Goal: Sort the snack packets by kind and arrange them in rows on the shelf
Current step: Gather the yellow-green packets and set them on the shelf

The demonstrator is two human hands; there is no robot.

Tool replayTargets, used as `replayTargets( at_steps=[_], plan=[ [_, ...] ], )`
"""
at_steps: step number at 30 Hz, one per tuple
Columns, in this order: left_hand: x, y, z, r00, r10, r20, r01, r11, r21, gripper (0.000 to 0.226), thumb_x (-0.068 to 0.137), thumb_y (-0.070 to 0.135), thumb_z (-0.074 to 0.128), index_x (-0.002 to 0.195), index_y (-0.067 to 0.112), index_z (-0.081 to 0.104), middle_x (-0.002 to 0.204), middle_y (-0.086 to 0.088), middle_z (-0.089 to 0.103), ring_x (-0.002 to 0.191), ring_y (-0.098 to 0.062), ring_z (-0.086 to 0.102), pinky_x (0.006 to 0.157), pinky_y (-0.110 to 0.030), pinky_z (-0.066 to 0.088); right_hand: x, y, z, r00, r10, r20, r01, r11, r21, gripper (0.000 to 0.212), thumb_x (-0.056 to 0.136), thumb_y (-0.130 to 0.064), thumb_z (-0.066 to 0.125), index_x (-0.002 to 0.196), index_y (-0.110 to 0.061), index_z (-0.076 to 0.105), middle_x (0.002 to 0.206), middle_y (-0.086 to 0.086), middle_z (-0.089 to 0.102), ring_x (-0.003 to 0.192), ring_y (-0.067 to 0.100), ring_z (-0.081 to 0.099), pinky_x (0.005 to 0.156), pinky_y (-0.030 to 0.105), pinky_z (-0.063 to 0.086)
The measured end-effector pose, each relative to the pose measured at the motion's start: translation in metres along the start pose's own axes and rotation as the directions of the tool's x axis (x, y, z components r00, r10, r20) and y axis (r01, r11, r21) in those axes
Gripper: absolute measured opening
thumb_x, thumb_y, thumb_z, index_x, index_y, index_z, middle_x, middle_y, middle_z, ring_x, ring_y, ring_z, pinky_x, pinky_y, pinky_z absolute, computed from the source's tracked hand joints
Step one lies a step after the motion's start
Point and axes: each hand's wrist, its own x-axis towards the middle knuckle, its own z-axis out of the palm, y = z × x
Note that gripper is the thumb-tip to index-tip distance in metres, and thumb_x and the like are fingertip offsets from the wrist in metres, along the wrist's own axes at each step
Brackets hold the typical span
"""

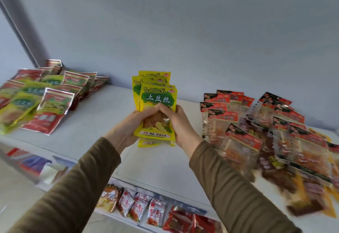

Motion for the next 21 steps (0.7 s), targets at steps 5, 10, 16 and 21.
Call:
replayTargets(
  at_steps=[5, 10, 16, 21],
  plan=[
    [0.0, 0.027, -0.084, 0.995, -0.077, -0.063, 0.087, 0.981, 0.172, 0.048, 0.103, 0.045, 0.05, 0.139, 0.014, 0.059, 0.127, -0.013, 0.071, 0.114, -0.033, 0.069, 0.101, -0.048, 0.054, 0.019, 0.044, 0.083, 0.991, -0.065, -0.117, 0.076, 0.993, 0.094, 0.068, 0.065, -0.031, 0.087, 0.121, -0.009, 0.055, 0.109, 0.016, 0.073, 0.099, 0.034, 0.073, 0.087, 0.06, 0.057],
    [0.007, 0.051, -0.157, 0.973, -0.039, -0.226, 0.078, 0.983, 0.168, 0.049, 0.088, 0.016, 0.076, 0.133, 0.011, 0.056, 0.122, -0.019, 0.071, 0.1, -0.036, 0.073, 0.083, -0.045, 0.062, 0.043, 0.07, 0.142, 0.964, -0.142, -0.226, 0.141, 0.99, -0.024, 0.047, 0.075, -0.031, 0.081, 0.114, -0.022, 0.056, 0.109, 0.005, 0.072, 0.097, 0.023, 0.073, 0.086, 0.05, 0.06],
    [0.024, 0.075, -0.215, 0.962, -0.081, -0.259, 0.139, 0.967, 0.214, 0.045, 0.093, -0.001, 0.067, 0.135, 0.012, 0.056, 0.12, -0.022, 0.071, 0.086, -0.033, 0.072, 0.065, -0.039, 0.061, 0.091, 0.092, 0.193, 0.953, -0.16, -0.257, 0.132, 0.984, -0.123, 0.035, 0.078, -0.04, 0.07, 0.107, -0.031, 0.051, 0.12, 0.006, 0.061, 0.102, 0.021, 0.068, 0.09, 0.048, 0.058],
    [0.053, 0.094, -0.236, 0.91, -0.002, -0.414, 0.197, 0.882, 0.428, 0.054, 0.092, 0.003, 0.071, 0.138, 0.005, 0.045, 0.104, -0.017, 0.069, 0.068, -0.024, 0.069, 0.044, -0.029, 0.054, 0.129, 0.099, 0.218, 0.959, -0.114, -0.26, 0.078, 0.986, -0.147, 0.035, 0.091, -0.04, 0.058, 0.121, -0.025, 0.048, 0.123, 0.006, 0.059, 0.107, 0.025, 0.064, 0.096, 0.049, 0.054]
  ],
)
